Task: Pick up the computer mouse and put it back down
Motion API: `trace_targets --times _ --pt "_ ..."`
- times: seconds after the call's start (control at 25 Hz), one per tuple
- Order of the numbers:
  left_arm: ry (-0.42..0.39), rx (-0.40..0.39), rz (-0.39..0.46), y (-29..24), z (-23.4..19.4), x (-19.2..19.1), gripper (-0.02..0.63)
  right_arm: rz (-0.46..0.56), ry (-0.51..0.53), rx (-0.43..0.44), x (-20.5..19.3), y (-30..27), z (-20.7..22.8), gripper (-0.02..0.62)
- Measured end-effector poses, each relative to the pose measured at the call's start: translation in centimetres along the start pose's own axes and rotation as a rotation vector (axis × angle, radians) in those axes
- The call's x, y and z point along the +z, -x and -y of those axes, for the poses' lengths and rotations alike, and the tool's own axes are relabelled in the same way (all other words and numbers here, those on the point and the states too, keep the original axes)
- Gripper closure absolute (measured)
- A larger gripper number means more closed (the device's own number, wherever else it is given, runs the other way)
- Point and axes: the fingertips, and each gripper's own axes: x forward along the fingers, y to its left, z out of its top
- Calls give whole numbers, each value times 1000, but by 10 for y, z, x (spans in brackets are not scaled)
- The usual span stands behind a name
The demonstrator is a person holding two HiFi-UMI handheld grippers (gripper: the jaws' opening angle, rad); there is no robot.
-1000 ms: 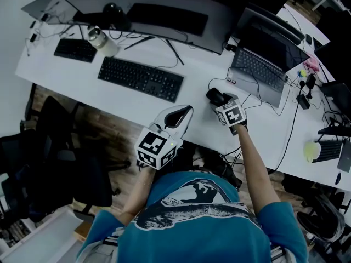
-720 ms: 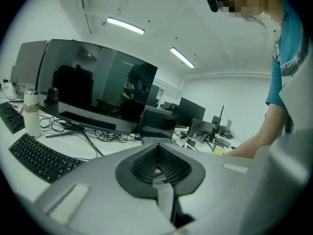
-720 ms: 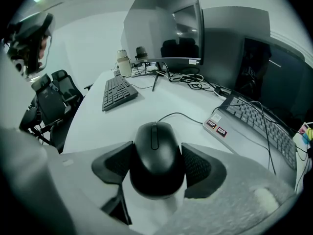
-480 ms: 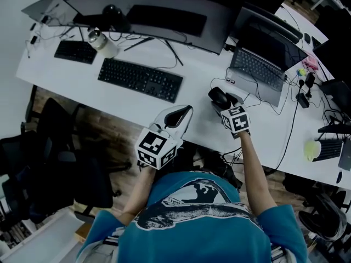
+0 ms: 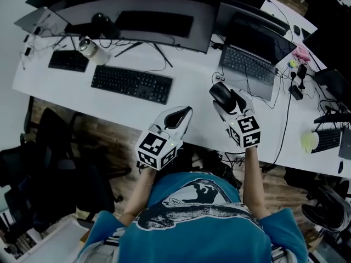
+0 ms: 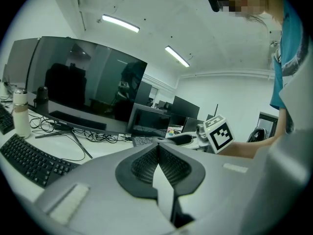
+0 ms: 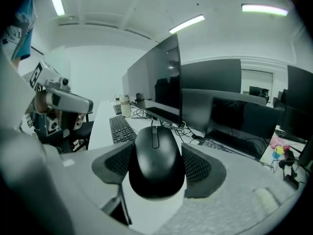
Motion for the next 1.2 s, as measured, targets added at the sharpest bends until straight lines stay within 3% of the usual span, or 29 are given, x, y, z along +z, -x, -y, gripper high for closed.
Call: trace_targets --times 0.24,0.56,1.2 --pt "-11 -22 0 -9 16 2 594 92 -14 -42 26 57 1 290" --pt "-33 -73 -4 -23 47 1 594 106 -30 -84 19 88 13 290" --pt "-77 -154 -26 -58 113 0 594 -38 -116 -204 -79 111 94 290"
